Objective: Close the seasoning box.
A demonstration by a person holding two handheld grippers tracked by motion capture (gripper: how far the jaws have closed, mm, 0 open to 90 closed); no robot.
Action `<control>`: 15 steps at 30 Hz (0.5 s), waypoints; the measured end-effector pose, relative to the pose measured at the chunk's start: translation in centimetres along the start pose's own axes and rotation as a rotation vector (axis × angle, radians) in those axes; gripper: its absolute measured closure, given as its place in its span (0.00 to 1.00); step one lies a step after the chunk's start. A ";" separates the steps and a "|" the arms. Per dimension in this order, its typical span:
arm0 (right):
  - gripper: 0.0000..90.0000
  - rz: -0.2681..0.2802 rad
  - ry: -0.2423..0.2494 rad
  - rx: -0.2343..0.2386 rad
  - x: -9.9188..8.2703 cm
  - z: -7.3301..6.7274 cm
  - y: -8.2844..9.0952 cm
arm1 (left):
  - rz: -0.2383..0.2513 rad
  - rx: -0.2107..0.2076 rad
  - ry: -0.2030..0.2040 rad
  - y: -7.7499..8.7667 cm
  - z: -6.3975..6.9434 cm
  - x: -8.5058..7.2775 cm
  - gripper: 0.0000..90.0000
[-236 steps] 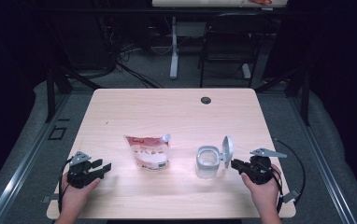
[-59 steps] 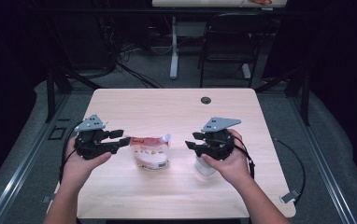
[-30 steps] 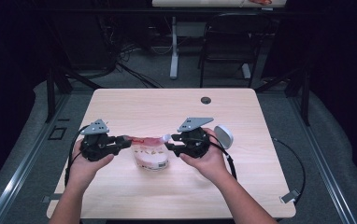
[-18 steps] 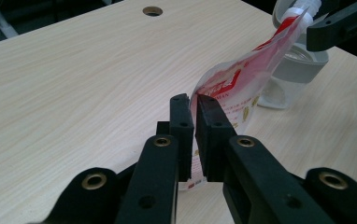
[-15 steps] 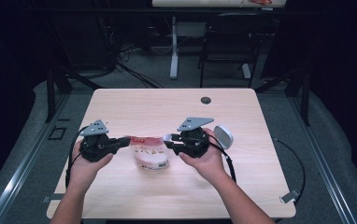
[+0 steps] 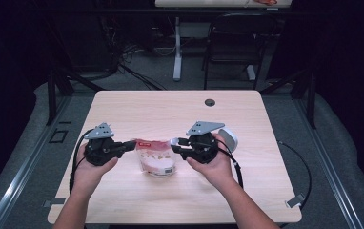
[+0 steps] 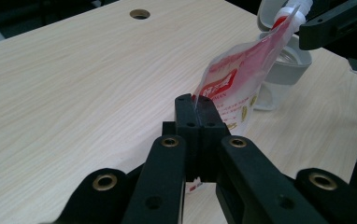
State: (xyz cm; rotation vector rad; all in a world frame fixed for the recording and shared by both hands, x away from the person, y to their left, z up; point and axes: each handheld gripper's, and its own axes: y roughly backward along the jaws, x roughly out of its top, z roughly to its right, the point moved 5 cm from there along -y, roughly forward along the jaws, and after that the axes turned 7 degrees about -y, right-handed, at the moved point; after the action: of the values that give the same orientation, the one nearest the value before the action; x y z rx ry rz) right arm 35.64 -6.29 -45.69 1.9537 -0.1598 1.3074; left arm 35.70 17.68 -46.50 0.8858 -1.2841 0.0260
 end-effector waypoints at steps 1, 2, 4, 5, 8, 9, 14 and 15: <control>0.74 -0.002 0.000 -0.004 -0.1 0.1 0.2 | -0.001 -0.003 -0.006 -0.1 0.1 0.1 1.00; 0.75 -0.003 -0.001 -0.018 -0.2 0.2 0.5 | 0.004 -0.021 -0.007 -0.4 0.3 0.3 1.00; 0.75 -0.002 0.000 -0.034 -0.4 0.4 0.9 | 0.005 -0.032 -0.015 -0.7 0.6 0.5 1.00; 0.75 -0.001 -0.005 -0.035 -0.5 0.5 1.1 | 0.005 -0.035 -0.022 -0.9 0.7 0.6 1.00; 0.75 -0.004 -0.012 -0.047 -0.7 0.8 1.7 | 0.006 -0.042 -0.027 -1.2 0.9 0.8 1.00; 0.75 -0.004 -0.013 -0.051 -0.8 0.8 1.9 | 0.008 -0.046 -0.031 -1.5 1.1 1.0 1.00; 0.75 -0.004 -0.019 -0.068 -1.3 1.2 2.8 | 0.011 -0.066 -0.048 -2.3 1.7 1.3 1.00; 0.75 -0.004 -0.019 -0.068 -1.3 1.2 2.8 | 0.011 -0.066 -0.048 -2.3 1.7 1.3 1.00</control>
State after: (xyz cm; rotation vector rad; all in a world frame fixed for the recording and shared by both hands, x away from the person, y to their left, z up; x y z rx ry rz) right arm 34.55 -9.39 -45.53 1.9082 -0.2065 1.2648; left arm 35.80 14.56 -46.65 0.8272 -1.3277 -0.0292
